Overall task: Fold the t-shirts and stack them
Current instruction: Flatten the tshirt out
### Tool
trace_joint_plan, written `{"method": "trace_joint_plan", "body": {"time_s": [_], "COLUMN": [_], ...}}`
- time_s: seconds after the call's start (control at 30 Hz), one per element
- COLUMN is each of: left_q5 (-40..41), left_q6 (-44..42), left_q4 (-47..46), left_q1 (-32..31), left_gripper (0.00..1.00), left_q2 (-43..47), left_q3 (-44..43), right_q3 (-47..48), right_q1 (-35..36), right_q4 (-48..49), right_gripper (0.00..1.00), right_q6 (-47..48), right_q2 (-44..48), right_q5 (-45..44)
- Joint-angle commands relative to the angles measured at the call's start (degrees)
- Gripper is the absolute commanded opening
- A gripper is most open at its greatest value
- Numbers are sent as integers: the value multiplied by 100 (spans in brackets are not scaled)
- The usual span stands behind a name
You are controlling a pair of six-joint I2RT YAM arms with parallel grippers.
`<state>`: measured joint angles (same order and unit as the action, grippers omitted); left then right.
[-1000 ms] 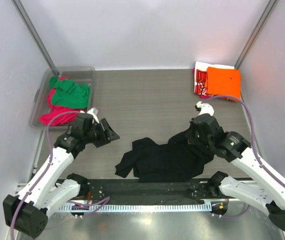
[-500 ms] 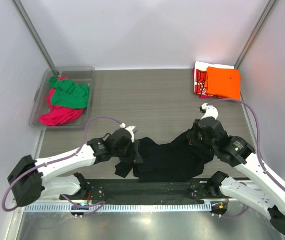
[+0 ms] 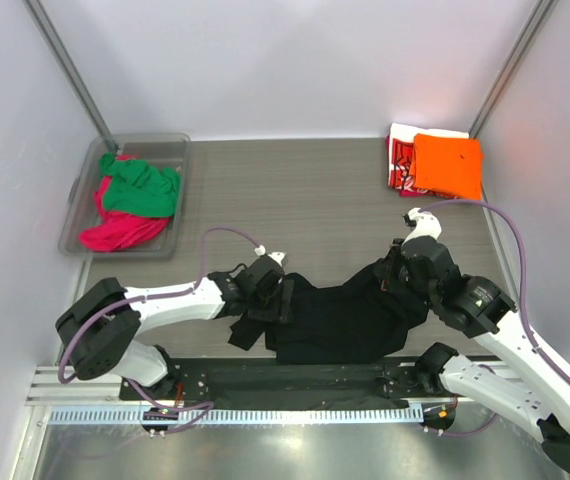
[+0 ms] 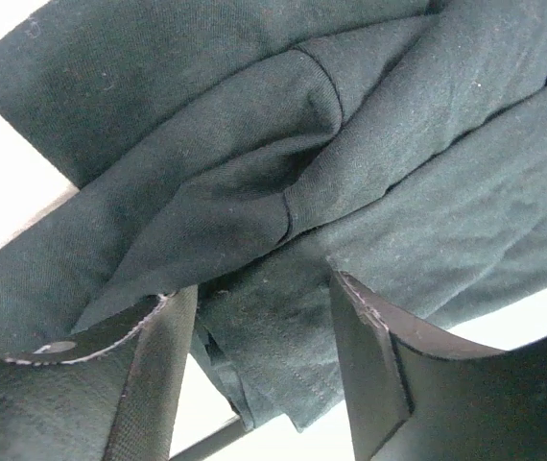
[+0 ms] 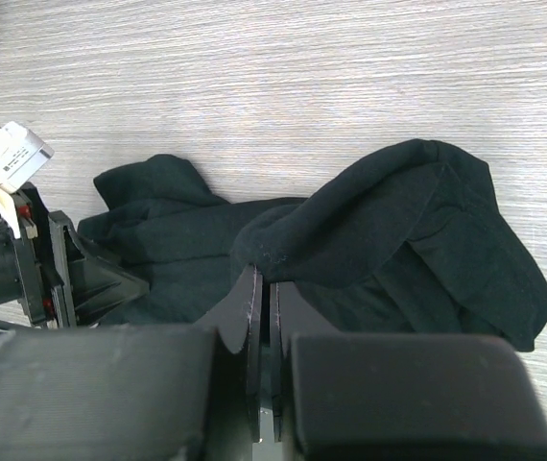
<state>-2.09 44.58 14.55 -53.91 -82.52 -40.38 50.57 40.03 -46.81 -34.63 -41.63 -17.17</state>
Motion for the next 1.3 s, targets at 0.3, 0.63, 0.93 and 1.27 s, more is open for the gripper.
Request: {"method": "trace_joint_plan", "body": {"time_s": [0.3,0.63,0.93,1.27], "left_q5": [279,525,1358,3002], "left_q6": [-143,34,-80,-1442], "left_q4": [48,1198,2394,4003], "left_q1": [-137,-181,-181,-172], "left_gripper": [43,12,0,0], "left_q2": [271,992,1895,2969], "left_q3": [109,-583,-1550,-4687], "right_q3": [-38,-100,443,3537], "right_q1": [5,5,5,5], "right_q4": [154,163,84,57], "right_gripper": [1,1,1,1], "right_q6": [-35,-44,17,1965], "right_q2": [-109,-56,137,568], "right_q5": [-94,-111,-243,-437]}}
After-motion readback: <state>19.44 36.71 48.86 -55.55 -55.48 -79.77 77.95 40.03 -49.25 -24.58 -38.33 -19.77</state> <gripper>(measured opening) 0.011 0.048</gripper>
